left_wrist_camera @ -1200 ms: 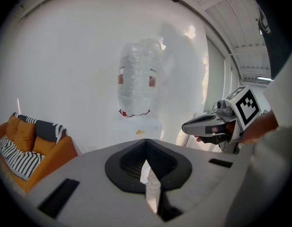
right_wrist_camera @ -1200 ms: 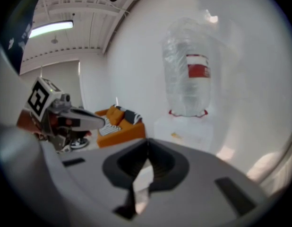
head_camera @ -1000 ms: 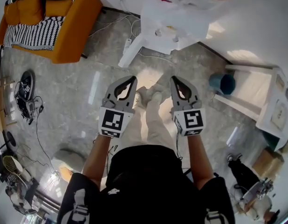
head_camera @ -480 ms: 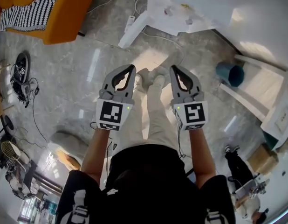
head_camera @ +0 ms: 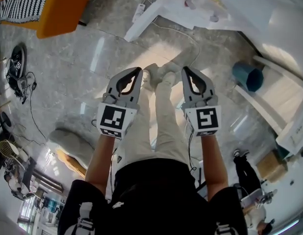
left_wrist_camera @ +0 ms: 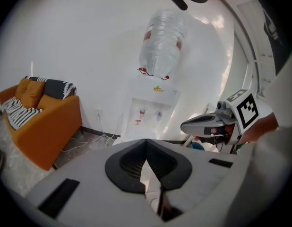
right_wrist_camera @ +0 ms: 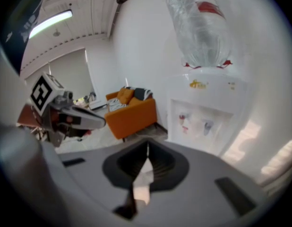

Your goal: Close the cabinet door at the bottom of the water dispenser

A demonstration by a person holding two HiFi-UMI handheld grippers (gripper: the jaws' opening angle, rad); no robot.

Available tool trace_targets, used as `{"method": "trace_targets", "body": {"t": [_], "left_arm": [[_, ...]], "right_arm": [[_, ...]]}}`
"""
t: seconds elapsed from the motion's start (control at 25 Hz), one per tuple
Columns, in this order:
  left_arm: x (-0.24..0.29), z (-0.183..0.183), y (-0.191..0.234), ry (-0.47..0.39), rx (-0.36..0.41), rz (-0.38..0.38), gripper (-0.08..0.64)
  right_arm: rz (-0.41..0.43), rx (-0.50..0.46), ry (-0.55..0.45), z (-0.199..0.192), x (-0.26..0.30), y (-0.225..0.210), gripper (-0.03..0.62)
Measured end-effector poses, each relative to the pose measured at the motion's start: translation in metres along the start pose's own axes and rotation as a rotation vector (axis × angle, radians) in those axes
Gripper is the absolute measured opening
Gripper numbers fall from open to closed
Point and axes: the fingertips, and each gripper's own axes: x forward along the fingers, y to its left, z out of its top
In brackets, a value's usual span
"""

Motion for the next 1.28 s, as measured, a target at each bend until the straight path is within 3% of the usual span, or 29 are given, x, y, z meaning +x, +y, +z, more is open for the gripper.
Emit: {"method": "trace_targets", "body": {"t": [0.16,0.56,1.08,1.28], "left_arm": [[0.016,-0.008,0.005,-0.024,-0.007,-0.039,0.009],[0.048,-0.052,0.015,0.002,-0.054,-0.047,0.009],[0.071,-0.106,0.045,0.059,-0.068,0.0,0.009],[0.078,-0.123,0.062,0.062,-0.088,0.01,0.009]], "right_arm": [[0.016,-0.004,0.03,-0.019,0.022,0.003,0.035],[0.035,-0.015,0.07,-0.051,0.06,-0.006,0.035],[-0.022,0.018,0.099,-0.094,0.102,-0.033,0.035],[-0.002,0.001,0.111,-0.104,0.117,-0.027,0.035]]}}
